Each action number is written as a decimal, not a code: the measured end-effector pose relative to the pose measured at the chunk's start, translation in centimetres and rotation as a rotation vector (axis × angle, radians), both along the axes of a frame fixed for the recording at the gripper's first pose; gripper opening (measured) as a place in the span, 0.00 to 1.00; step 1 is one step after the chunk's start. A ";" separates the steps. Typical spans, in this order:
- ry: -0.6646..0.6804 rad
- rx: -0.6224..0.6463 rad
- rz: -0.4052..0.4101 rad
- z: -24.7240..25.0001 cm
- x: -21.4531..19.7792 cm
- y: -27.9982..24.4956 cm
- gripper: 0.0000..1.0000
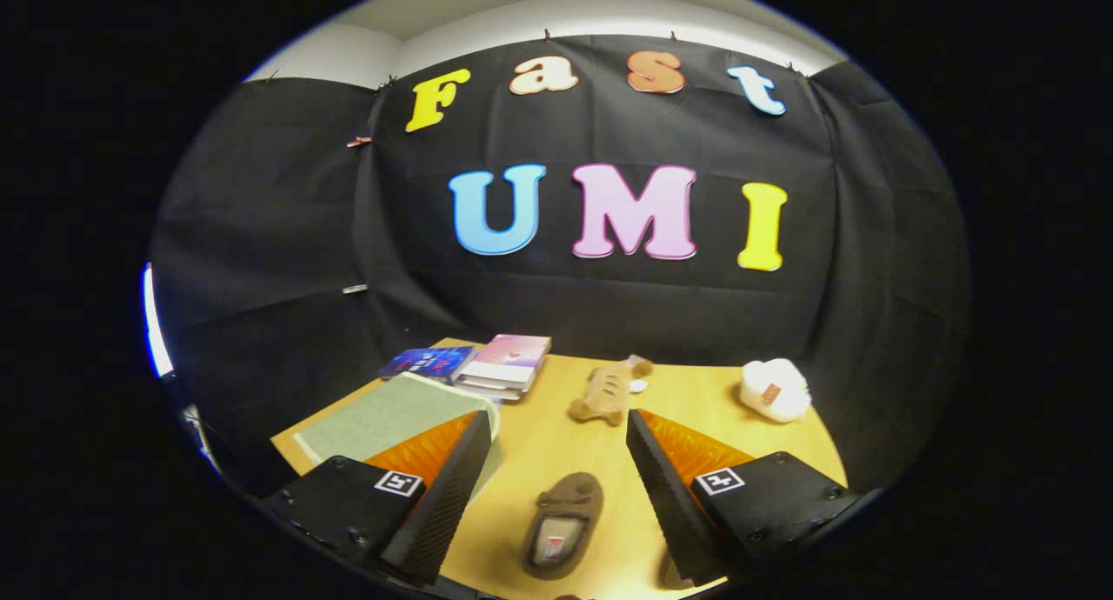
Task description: Open the storage box then place both shoes into the box .Put the left shoe in first, then the right shoe, with the right side of both shoes facing outward in a uniform manner.
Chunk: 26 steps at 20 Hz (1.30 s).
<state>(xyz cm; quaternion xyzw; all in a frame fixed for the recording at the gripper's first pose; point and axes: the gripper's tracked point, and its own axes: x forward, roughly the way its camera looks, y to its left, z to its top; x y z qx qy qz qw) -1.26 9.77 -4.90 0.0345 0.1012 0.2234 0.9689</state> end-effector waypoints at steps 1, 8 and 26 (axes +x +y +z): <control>0.041 0.028 0.047 -0.7 -0.3 0.9 0.98; 0.341 0.185 0.315 -7.7 -3.4 6.7 0.99; 1.046 0.785 0.608 -17.0 -4.2 16.1 0.98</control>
